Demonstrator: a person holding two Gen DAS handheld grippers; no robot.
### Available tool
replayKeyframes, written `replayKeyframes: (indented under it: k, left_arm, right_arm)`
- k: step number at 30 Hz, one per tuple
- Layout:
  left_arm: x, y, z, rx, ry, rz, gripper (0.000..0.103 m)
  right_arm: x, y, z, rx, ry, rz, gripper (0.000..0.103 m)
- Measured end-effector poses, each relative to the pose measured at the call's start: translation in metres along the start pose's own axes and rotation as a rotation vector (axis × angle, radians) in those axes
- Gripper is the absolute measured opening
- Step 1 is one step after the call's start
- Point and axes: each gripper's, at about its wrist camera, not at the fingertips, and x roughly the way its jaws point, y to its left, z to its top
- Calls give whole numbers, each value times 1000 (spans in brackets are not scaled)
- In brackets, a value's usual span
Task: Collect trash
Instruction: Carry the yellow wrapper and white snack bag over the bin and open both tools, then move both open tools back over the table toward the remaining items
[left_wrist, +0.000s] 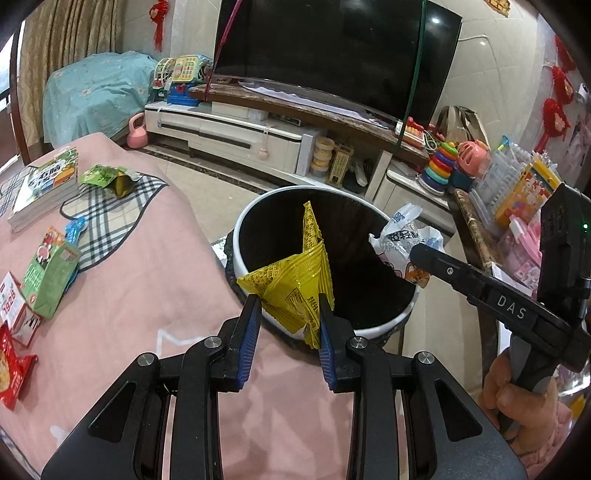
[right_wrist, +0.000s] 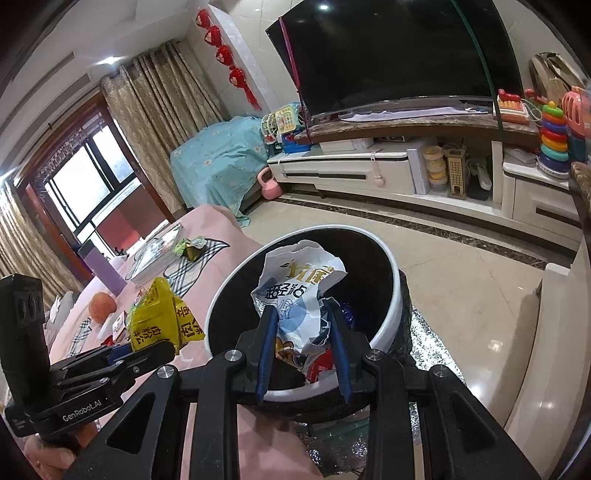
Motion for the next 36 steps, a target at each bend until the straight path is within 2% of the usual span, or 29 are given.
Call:
replayKeyframes:
  k: [13, 15, 17, 19, 21, 22, 28, 36]
  left_arm:
    - [24, -9, 10, 21, 30, 11, 30]
    - [26, -9, 11, 22, 35, 16, 34]
    - [28, -9, 11, 19, 38, 22, 52]
    - [26, -9, 11, 19, 29, 28, 57]
    - [26, -8, 11, 21, 28, 35, 59]
    - [25, -7, 10, 19, 27, 35, 59]
    - [22, 1, 3, -9, 28, 38, 66]
    - [10, 18, -22, -57, 37, 54, 69]
  right_arm:
    - [14, -4, 8, -15, 30, -19, 31]
    - [16, -5, 10, -20, 35, -23, 32]
    - [18, -3, 10, -25, 38, -26, 33]
    - [19, -3, 11, -26, 39, -22, 42]
    - [20, -5, 13, -19, 37, -18, 58]
    - [20, -5, 12, -12, 35, -11, 62]
    - [18, -7, 11, 7, 34, 5, 67]
    - [9, -2, 4, 24, 19, 25, 86]
